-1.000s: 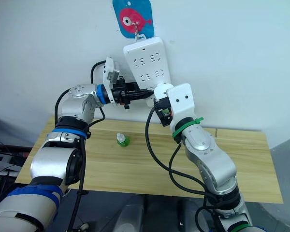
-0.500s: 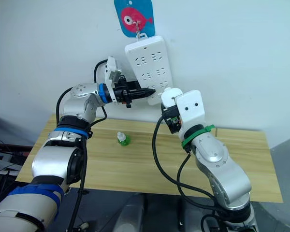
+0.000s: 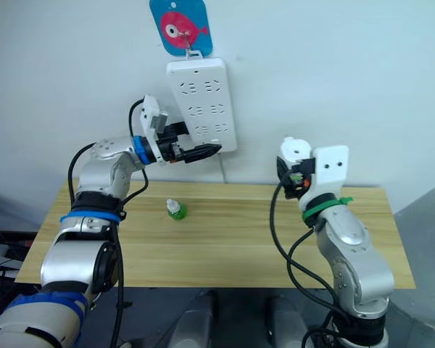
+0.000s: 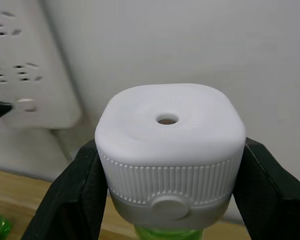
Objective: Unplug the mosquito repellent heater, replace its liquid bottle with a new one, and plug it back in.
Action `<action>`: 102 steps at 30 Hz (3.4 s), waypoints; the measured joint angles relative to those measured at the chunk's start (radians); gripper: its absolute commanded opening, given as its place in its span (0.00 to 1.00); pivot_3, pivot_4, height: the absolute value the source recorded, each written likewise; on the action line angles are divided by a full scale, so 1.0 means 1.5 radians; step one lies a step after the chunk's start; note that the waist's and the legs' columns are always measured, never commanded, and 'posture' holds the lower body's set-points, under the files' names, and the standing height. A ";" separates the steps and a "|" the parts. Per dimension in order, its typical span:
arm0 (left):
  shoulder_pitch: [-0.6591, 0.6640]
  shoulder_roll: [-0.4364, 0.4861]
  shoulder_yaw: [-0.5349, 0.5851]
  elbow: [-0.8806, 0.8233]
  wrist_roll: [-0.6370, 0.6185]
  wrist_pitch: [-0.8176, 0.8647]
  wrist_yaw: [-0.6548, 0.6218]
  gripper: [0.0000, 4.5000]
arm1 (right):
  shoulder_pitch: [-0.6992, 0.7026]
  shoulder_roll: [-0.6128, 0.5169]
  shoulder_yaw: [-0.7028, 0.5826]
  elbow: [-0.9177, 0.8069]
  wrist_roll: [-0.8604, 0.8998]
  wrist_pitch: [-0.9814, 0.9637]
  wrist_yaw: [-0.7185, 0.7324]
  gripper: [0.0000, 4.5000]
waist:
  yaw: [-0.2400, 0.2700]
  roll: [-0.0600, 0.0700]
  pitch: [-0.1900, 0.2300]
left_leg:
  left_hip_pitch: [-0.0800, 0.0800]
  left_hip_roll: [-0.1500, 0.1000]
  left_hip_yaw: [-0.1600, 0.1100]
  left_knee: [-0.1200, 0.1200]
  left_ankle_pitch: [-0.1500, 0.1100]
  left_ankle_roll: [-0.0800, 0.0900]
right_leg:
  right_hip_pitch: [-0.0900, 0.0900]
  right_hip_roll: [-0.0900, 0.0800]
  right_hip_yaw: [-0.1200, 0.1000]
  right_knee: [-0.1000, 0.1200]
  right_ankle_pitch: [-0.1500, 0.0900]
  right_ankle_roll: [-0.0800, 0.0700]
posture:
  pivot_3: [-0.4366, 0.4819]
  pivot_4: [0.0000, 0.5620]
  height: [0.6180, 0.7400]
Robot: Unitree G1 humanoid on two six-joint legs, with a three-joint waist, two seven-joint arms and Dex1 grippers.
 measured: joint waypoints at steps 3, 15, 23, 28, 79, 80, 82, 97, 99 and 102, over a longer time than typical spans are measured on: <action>0.085 0.026 0.031 -0.108 -0.020 0.063 0.057 1.00 | 0.025 0.037 -0.066 0.032 0.070 0.003 0.009 0.67 | -0.003 0.000 0.000 | -0.001 0.000 -0.001 -0.002 0.000 0.000 | -0.001 0.000 0.000 0.000 0.000 -0.001 | 0.81 0.49 1.00; 0.406 -0.025 0.039 -0.662 -0.179 0.317 0.253 1.00 | 0.015 0.109 -0.239 0.196 0.355 0.032 -0.039 0.67 | 0.028 0.001 0.001 | -0.005 -0.002 -0.001 -0.011 0.003 -0.005 | -0.006 -0.003 0.000 -0.005 0.001 -0.003 | 0.85 0.49 1.00; 0.444 -0.154 -0.150 -0.593 -0.105 0.197 0.271 1.00 | 0.039 0.098 -0.247 0.237 0.480 0.037 -0.057 0.67 | 0.049 0.001 0.001 | -0.005 -0.002 0.000 -0.011 0.004 -0.006 | -0.006 -0.002 0.002 -0.006 0.000 -0.001 | 0.82 0.46 1.00; 0.401 -0.207 -0.208 -0.483 -0.058 0.077 0.240 1.00 | 0.062 0.099 -0.253 0.237 0.589 0.034 -0.111 0.67 | 0.049 0.001 0.001 | -0.005 -0.002 0.001 -0.011 0.004 -0.006 | -0.006 -0.001 0.001 -0.006 0.000 -0.001 | 0.78 0.44 1.00; 0.311 -0.316 -0.230 -0.230 0.025 -0.162 0.221 0.50 | 0.124 -0.049 -0.084 0.202 0.820 -0.141 -0.221 0.67 | 0.024 0.001 0.000 | -0.004 -0.003 0.002 -0.007 0.004 -0.006 | -0.006 -0.001 0.001 -0.002 0.002 -0.002 | 0.72 0.43 1.00; 0.312 -0.316 -0.230 -0.230 0.025 -0.162 0.221 0.50 | 0.125 -0.049 -0.083 0.202 0.820 -0.142 -0.221 0.67 | 0.023 0.001 0.000 | -0.004 -0.003 0.002 -0.007 0.004 -0.006 | -0.006 -0.001 0.001 -0.002 0.002 -0.002 | 0.72 0.43 1.00; 0.312 -0.316 -0.230 -0.230 0.025 -0.162 0.221 0.50 | 0.127 -0.050 -0.080 0.202 0.820 -0.146 -0.221 0.67 | 0.023 0.001 0.000 | -0.004 -0.003 0.002 -0.006 0.004 -0.006 | -0.006 -0.001 0.001 -0.001 0.002 -0.002 | 0.72 0.43 1.00; 0.313 -0.312 -0.230 -0.230 0.028 -0.161 0.237 0.98 | 0.134 -0.063 -0.055 0.192 0.821 -0.157 -0.219 0.67 | 0.023 0.001 0.000 | -0.005 -0.003 0.002 0.000 0.004 -0.006 | -0.005 -0.001 0.002 0.000 0.002 0.000 | 0.72 0.43 1.00; 0.313 -0.312 -0.230 -0.230 0.028 -0.161 0.237 0.98 | 0.134 -0.063 -0.051 0.185 0.822 -0.157 -0.219 0.67 | 0.023 0.001 0.000 | -0.005 -0.003 0.002 0.000 0.004 -0.006 | -0.005 -0.001 0.002 0.000 0.002 0.000 | 0.72 0.43 1.00; 0.313 -0.312 -0.230 -0.230 0.028 -0.161 0.237 0.98 | 0.134 -0.063 -0.049 0.185 0.822 -0.159 -0.219 0.67 | 0.023 0.001 0.000 | -0.005 -0.003 0.002 0.000 0.004 -0.006 | -0.005 -0.001 0.002 0.000 0.003 0.000 | 0.72 0.43 1.00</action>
